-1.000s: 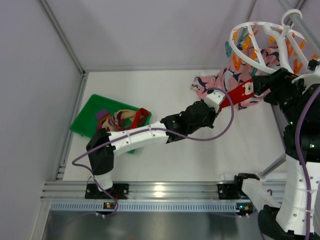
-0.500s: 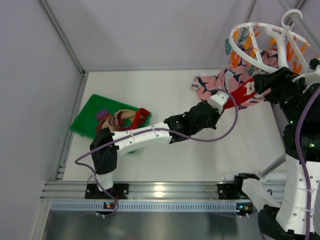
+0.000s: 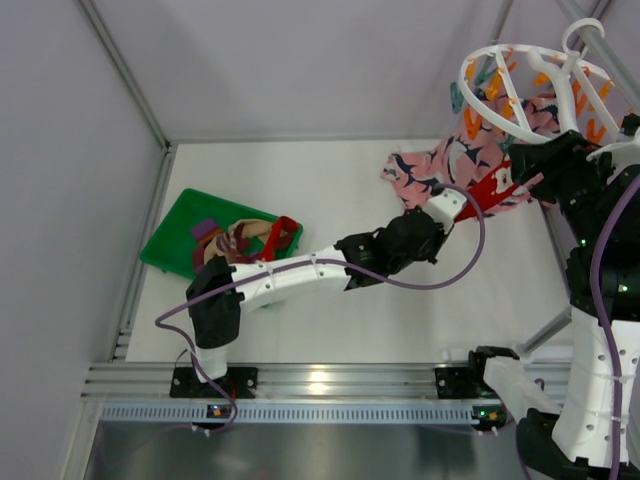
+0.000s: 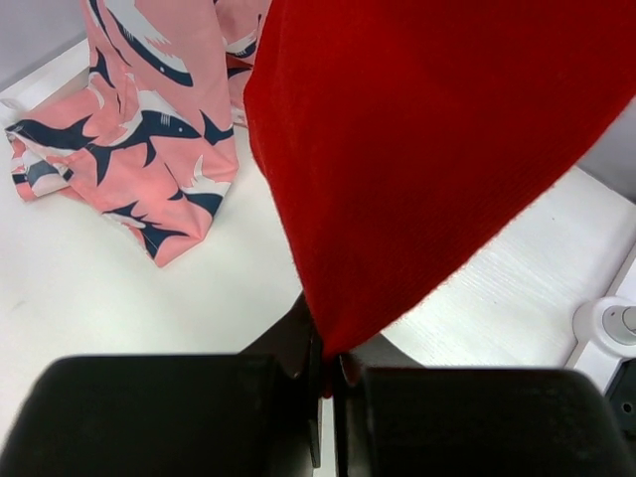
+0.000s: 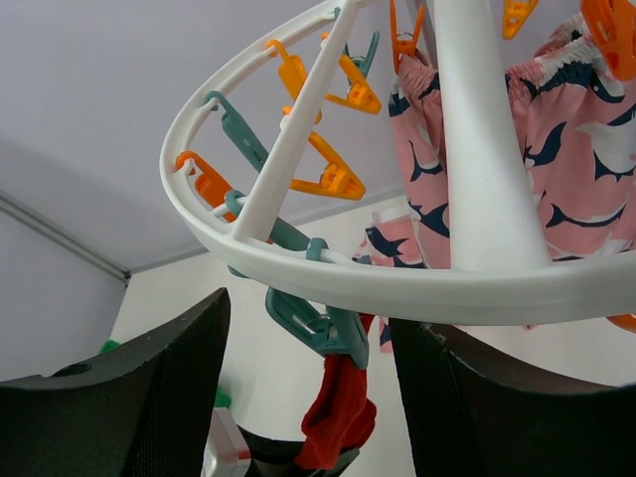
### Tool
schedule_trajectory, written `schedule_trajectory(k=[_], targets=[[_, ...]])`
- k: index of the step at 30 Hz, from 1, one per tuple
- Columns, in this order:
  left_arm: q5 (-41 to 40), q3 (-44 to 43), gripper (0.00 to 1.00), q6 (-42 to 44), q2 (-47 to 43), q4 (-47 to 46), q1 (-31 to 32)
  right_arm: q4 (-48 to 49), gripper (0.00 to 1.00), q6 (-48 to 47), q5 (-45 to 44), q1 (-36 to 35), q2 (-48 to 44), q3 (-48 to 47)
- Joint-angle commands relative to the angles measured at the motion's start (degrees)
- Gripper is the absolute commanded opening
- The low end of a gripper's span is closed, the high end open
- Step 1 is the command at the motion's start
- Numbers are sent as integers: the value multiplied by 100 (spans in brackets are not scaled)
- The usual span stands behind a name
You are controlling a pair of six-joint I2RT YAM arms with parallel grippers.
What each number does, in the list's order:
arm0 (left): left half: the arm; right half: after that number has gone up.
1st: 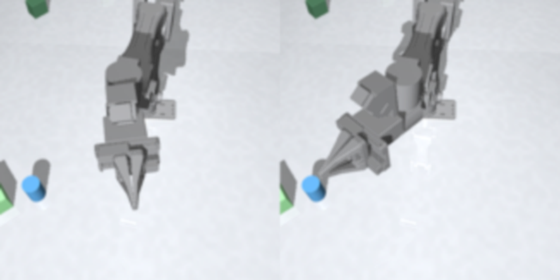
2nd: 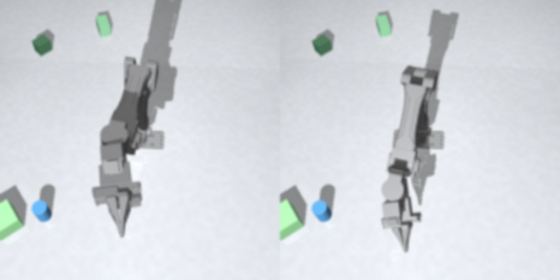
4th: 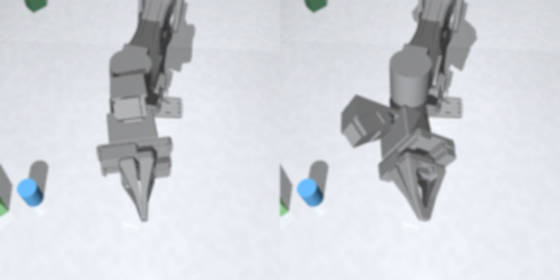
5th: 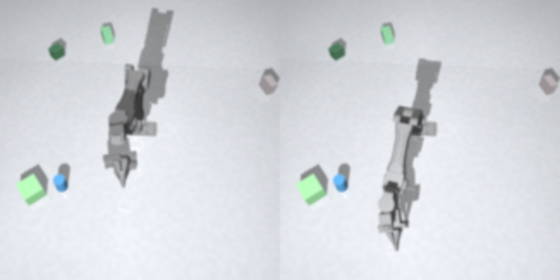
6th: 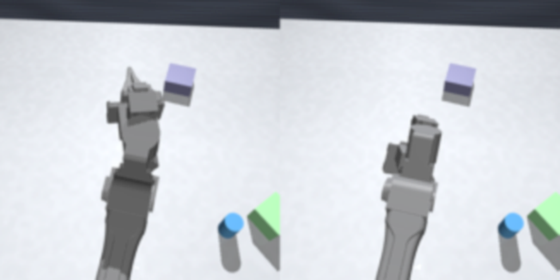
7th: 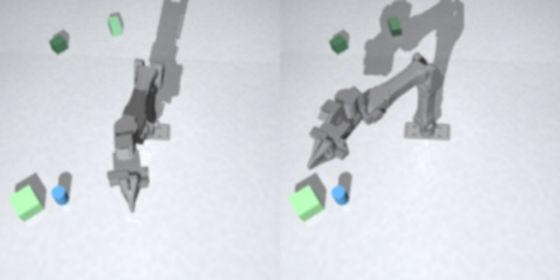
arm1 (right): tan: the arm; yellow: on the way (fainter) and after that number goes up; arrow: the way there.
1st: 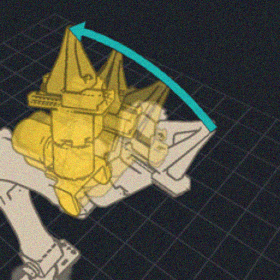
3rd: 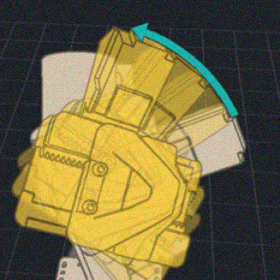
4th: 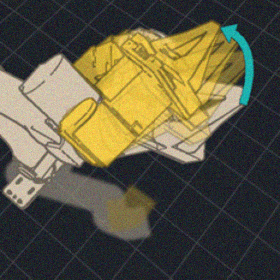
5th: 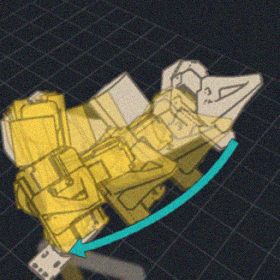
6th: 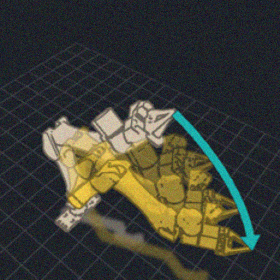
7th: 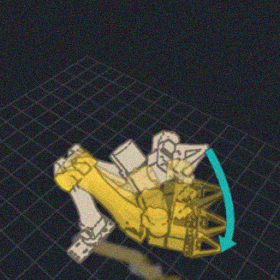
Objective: Remove the socks clipped to the hanger
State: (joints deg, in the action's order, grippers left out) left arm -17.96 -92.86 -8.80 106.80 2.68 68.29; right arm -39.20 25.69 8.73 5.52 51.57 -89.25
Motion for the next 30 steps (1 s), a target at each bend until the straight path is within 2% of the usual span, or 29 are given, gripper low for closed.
schedule_trajectory(k=[1,7,16,18,21,22,30], targets=[[-120,-285,0,106,77,-22,70,272,62,41,-38,37,28,57],[-208,-435,0,203,174,31,149,317,59,32,-82,37,63,127],[-252,-470,0,229,253,93,211,413,47,23,-126,37,108,215],[-244,-470,0,229,271,101,211,440,42,23,-126,28,108,233],[-252,-461,0,229,288,101,211,439,17,15,-161,37,99,250],[-270,-461,0,229,306,119,211,440,0,15,-196,37,81,268],[-296,-444,0,203,288,137,193,396,0,-47,-328,37,46,329]])
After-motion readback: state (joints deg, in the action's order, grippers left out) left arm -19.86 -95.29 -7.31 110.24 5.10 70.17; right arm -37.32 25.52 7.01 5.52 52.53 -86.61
